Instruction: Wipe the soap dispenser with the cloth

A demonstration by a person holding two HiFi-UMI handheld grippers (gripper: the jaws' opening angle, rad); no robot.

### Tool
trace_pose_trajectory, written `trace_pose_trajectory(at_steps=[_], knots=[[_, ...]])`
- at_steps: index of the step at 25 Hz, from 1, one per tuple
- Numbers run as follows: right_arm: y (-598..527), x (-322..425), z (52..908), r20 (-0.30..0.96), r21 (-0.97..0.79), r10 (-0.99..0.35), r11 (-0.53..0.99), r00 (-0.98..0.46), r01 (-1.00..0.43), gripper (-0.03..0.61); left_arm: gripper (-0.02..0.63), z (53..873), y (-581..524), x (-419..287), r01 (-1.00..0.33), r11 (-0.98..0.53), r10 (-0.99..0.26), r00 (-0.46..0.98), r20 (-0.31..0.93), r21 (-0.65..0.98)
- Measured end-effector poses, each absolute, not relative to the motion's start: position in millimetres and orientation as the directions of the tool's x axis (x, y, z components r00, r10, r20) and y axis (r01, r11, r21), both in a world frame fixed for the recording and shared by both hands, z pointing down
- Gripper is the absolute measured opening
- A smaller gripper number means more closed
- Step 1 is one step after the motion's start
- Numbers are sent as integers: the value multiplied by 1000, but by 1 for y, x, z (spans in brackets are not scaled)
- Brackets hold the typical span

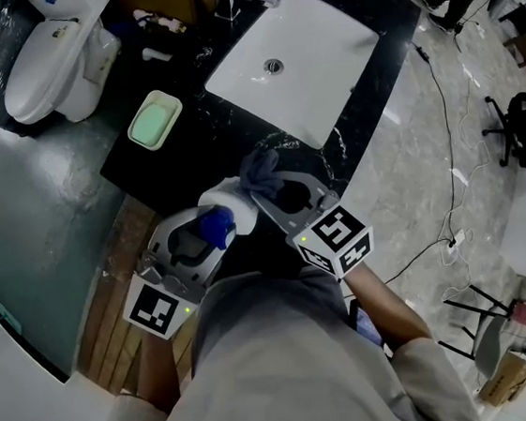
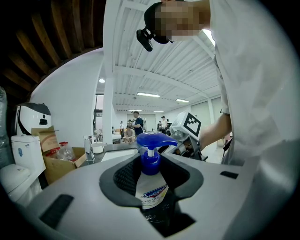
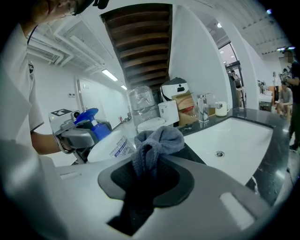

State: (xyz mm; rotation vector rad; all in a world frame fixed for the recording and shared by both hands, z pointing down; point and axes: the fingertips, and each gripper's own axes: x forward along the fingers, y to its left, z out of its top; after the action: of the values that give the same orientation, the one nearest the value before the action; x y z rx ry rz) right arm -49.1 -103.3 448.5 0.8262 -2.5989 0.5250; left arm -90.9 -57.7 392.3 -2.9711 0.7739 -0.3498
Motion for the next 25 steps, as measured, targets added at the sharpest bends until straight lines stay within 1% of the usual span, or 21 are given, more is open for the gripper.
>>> trace_pose_trajectory(at_steps=[25], knots=[[-106, -51, 497, 544, -243, -409, 759, -733, -604, 74, 130, 395, -61, -96, -485, -871, -489, 848, 204, -70]])
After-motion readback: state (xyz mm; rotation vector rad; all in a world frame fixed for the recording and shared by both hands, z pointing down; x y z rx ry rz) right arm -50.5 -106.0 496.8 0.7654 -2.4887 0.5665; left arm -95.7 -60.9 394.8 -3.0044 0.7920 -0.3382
